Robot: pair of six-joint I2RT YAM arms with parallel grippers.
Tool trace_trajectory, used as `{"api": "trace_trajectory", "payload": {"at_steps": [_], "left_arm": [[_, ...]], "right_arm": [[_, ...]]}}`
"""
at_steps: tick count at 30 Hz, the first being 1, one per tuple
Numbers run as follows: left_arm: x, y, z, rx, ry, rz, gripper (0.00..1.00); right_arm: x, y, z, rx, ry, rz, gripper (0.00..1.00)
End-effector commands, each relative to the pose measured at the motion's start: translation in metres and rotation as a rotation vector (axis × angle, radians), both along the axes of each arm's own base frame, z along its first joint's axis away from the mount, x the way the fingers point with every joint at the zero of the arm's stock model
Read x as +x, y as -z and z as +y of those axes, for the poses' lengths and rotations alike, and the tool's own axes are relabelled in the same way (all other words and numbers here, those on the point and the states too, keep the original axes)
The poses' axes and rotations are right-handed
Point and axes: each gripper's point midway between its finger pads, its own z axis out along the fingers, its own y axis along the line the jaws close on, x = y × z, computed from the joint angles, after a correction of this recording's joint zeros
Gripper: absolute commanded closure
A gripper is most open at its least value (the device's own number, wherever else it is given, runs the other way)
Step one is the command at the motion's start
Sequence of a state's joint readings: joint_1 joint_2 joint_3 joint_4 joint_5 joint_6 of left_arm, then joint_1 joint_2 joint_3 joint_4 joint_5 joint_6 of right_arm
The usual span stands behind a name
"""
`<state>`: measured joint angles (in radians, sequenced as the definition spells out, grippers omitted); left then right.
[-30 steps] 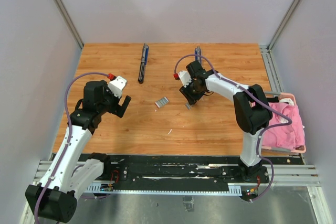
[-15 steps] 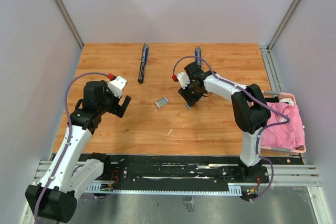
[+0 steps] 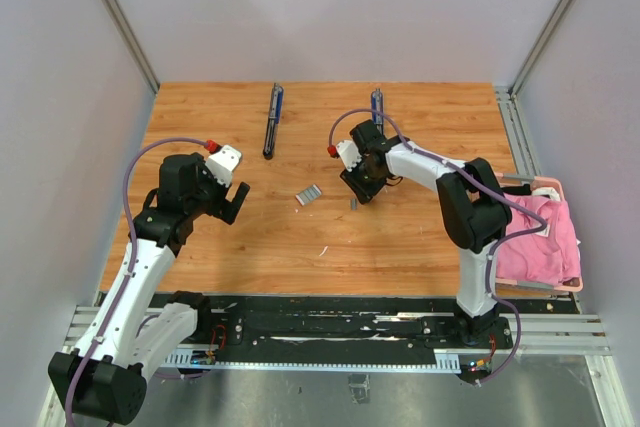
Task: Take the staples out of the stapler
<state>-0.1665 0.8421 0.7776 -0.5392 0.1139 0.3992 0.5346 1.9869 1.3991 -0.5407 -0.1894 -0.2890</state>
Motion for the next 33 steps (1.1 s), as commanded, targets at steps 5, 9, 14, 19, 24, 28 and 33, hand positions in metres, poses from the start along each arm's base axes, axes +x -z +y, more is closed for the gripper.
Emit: {"api": "trace_trajectory", "payload": {"at_steps": [5, 9, 14, 19, 24, 28, 33], "left_arm": [[0.002, -0.004, 0.001, 0.001, 0.002, -0.025, 0.02], [0.002, -0.004, 0.001, 0.000, 0.003, -0.025, 0.02], [0.002, -0.004, 0.001, 0.001, 0.002, -0.024, 0.02], [0.002, -0.002, 0.000, 0.002, 0.005, -0.020, 0.02], [0.003, -0.001, 0.000, 0.001, 0.007, -0.016, 0.02], [0.004, 0.002, 0.000, 0.005, 0.005, -0.003, 0.02], [0.005, 0.003, 0.002, 0.011, -0.005, -0.003, 0.02]], "right_arm": [[-0.003, 0.010, 0.002, -0.024, 0.002, 0.019, 0.66], [-0.001, 0.008, 0.003, -0.021, 0.006, 0.010, 0.74], [0.001, 0.005, 0.004, -0.021, 0.007, 0.002, 0.84], [0.006, -0.005, 0.005, -0.013, 0.022, -0.022, 0.86], [0.017, -0.033, 0.009, 0.007, 0.052, -0.084, 0.86], [0.024, -0.050, 0.019, 0.023, 0.077, -0.119, 0.86], [0.026, -0.060, 0.043, 0.045, 0.101, -0.139, 0.87]]}}
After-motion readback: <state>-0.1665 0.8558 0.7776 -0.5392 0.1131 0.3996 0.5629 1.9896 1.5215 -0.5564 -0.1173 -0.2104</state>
